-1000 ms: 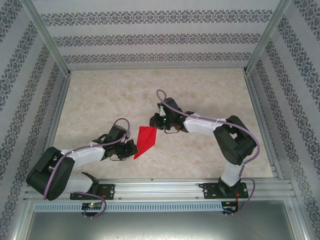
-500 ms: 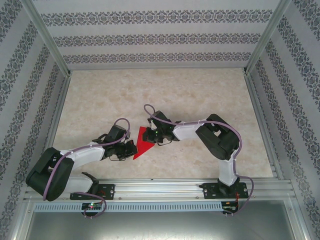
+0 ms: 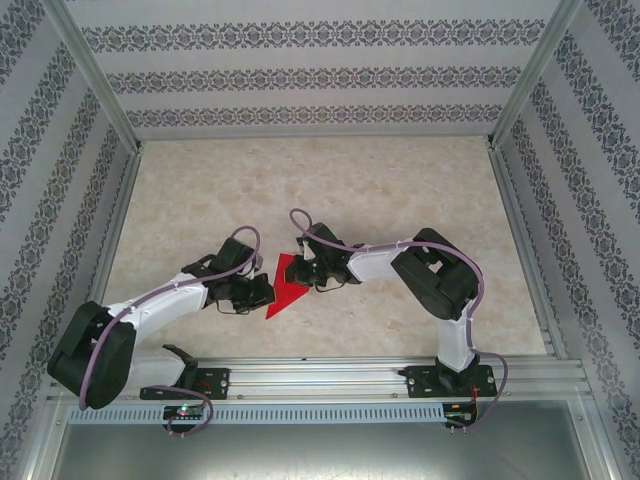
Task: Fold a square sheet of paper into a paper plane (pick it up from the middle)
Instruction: Fourth fold the wing at the center of the table.
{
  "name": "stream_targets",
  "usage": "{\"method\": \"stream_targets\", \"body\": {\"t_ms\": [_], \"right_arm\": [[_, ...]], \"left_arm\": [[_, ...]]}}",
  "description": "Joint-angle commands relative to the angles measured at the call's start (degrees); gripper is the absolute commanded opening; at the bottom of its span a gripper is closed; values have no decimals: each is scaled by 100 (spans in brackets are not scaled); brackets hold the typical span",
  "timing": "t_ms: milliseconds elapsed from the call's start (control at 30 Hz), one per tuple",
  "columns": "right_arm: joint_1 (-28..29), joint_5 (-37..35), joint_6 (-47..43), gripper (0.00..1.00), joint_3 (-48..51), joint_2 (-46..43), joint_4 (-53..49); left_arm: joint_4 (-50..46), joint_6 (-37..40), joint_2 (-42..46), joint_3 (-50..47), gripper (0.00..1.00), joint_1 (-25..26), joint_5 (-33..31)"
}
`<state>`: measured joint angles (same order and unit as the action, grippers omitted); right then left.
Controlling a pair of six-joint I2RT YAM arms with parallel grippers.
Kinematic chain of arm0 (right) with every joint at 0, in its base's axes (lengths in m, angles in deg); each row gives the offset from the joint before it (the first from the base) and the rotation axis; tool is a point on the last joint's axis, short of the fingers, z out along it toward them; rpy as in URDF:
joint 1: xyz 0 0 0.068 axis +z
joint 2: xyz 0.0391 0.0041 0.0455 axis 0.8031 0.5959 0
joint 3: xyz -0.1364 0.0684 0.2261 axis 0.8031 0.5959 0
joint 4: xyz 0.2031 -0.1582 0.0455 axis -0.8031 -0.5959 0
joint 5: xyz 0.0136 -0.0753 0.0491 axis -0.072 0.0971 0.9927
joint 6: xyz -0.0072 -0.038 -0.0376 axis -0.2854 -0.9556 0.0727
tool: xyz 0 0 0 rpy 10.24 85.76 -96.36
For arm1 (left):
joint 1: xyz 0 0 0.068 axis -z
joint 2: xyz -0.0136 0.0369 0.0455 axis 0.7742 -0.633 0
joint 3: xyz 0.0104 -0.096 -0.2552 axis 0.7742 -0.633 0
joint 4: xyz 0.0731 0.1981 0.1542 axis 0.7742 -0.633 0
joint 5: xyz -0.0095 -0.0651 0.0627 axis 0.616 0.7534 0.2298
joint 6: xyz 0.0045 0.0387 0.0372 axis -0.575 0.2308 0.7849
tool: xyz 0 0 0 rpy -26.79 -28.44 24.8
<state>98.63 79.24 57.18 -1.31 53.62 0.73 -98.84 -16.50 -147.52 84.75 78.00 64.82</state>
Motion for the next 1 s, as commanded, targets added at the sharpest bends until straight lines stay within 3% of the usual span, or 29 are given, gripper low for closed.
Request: {"method": "stream_targets", "body": {"t_ms": [0, 367, 967], "right_arm": [[-41, -536, 57, 5, 266, 275, -606], [-47, -526, 201, 5, 337, 299, -457], [-30, -491, 107, 7, 257, 186, -539]], "left_arm": [[40, 46, -181, 266, 8, -36, 340], [988, -295, -1119, 86, 9, -36, 360], [1618, -630, -1046, -210, 11, -33, -80]]}}
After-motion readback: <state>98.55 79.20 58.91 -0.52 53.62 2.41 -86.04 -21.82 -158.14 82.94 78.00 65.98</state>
